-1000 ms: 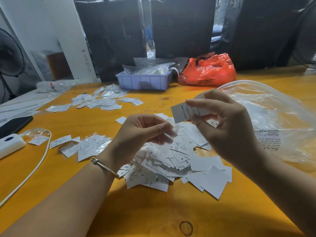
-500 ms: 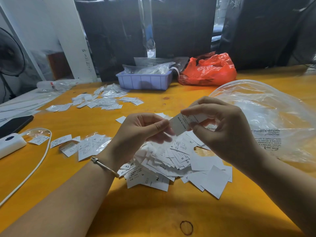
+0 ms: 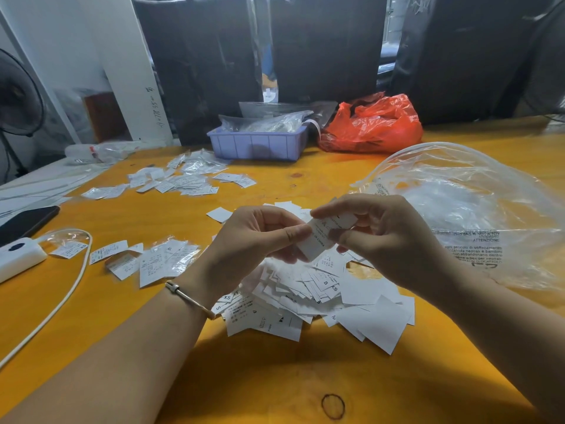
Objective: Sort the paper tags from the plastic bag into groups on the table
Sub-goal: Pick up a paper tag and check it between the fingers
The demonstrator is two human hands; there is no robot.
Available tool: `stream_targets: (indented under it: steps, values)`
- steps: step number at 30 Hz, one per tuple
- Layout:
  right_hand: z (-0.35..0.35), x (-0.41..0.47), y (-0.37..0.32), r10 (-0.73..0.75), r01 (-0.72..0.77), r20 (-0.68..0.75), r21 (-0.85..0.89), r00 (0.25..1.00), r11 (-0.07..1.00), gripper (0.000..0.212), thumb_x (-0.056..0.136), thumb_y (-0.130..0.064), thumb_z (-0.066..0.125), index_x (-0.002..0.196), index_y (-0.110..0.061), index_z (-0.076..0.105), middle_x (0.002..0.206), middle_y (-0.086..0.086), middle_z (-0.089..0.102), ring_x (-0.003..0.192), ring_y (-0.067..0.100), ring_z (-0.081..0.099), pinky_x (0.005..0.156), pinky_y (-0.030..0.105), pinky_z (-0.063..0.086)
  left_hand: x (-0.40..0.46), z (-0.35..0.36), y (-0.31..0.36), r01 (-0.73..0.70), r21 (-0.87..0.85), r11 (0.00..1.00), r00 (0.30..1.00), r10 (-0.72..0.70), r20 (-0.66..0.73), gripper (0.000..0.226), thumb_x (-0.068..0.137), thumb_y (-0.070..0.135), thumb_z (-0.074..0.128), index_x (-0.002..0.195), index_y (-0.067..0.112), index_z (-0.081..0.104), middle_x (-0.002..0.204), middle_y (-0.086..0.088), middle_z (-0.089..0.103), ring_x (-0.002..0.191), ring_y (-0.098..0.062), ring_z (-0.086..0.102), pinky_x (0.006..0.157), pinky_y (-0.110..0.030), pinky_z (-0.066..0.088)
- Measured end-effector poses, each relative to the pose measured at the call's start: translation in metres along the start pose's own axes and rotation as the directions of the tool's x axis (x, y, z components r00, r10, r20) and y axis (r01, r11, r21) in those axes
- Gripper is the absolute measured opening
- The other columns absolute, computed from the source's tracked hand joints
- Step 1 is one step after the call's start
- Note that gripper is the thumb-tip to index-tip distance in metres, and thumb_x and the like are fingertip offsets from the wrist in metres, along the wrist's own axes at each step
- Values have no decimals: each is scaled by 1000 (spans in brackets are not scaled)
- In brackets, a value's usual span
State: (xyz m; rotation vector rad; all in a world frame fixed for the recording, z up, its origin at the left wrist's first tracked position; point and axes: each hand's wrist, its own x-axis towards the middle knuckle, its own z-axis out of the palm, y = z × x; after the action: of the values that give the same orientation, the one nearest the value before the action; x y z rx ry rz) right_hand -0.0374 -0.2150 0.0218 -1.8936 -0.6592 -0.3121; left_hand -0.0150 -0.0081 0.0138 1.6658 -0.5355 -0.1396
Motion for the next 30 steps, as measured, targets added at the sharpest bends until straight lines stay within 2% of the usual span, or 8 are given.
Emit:
stream_targets:
  steps: [4, 8, 11, 14, 16, 19, 26, 30]
  values:
    - [0, 1, 5, 26, -15, -127, 86, 992, 996, 36, 88, 7, 60, 116, -16, 66, 82, 2, 70, 64, 13, 67, 57, 25, 54, 0, 0, 0, 5, -4, 1000, 1000, -5, -28, 17, 78, 29, 73, 84, 14, 78, 86, -13, 76, 70, -19, 72, 60, -20, 55]
    - [-4, 1, 8, 65, -33, -243, 133, 968, 991, 28, 82, 3, 70, 107, -9, 68, 78, 5, 73, 62, 18, 69, 53, 25, 52, 0, 1, 0, 9, -20, 1000, 998, -10, -57, 17, 77, 30, 72, 82, 15, 78, 87, -12, 77, 72, -20, 72, 63, -22, 57]
    - [-1, 0, 7, 71, -52, -210, 95, 975, 994, 17, 82, -2, 72, 96, -12, 71, 78, -1, 75, 64, 14, 71, 51, 25, 54, 1, 4, -1, 8, 2, 1000, 998, -8, -68, 26, 76, 29, 73, 87, 7, 75, 87, -12, 76, 76, -24, 73, 66, -28, 59]
    - [4, -1, 6, 65, -66, -134, 3, 989, 998, 13, 86, -10, 69, 94, -20, 73, 78, -4, 75, 70, 10, 71, 57, 33, 58, 1, 6, -2, 4, -8, 1000, 996, -5, -87, 31, 76, 26, 73, 91, -1, 73, 88, -17, 75, 77, -29, 73, 70, -36, 58]
    - [4, -1, 6, 57, -64, -113, -55, 992, 996, 13, 86, -18, 67, 95, -25, 74, 79, -6, 74, 74, 11, 70, 61, 40, 59, 1, 6, -1, -3, -29, 1000, 995, 0, -99, 32, 76, 26, 73, 92, -2, 72, 87, -16, 75, 75, -28, 74, 66, -29, 58]
    - [1, 0, 6, 56, -63, -149, -47, 987, 997, 13, 86, -18, 68, 92, -27, 75, 78, -8, 74, 75, 13, 69, 59, 45, 57, 1, 5, 0, 1, -26, 1000, 991, -5, -131, 34, 77, 28, 72, 93, -2, 72, 87, -13, 75, 73, -26, 74, 64, -24, 56]
    - [2, 0, 6, 63, -67, -61, -65, 996, 996, 13, 85, -23, 70, 96, -27, 75, 80, -16, 72, 78, 8, 67, 61, 41, 58, 1, 6, -1, -16, -20, 1000, 994, 14, -112, 31, 79, 28, 71, 93, 0, 73, 89, -14, 76, 77, -28, 74, 69, -28, 59]
    - [0, 1, 8, 118, -119, -29, -27, 993, 993, 25, 75, -33, 77, 97, -22, 73, 84, -9, 73, 72, 7, 67, 59, 40, 59, 1, 6, 1, -37, -51, 998, 991, 30, -127, 20, 79, 29, 72, 84, 11, 75, 84, -10, 75, 76, -22, 73, 66, -22, 56]
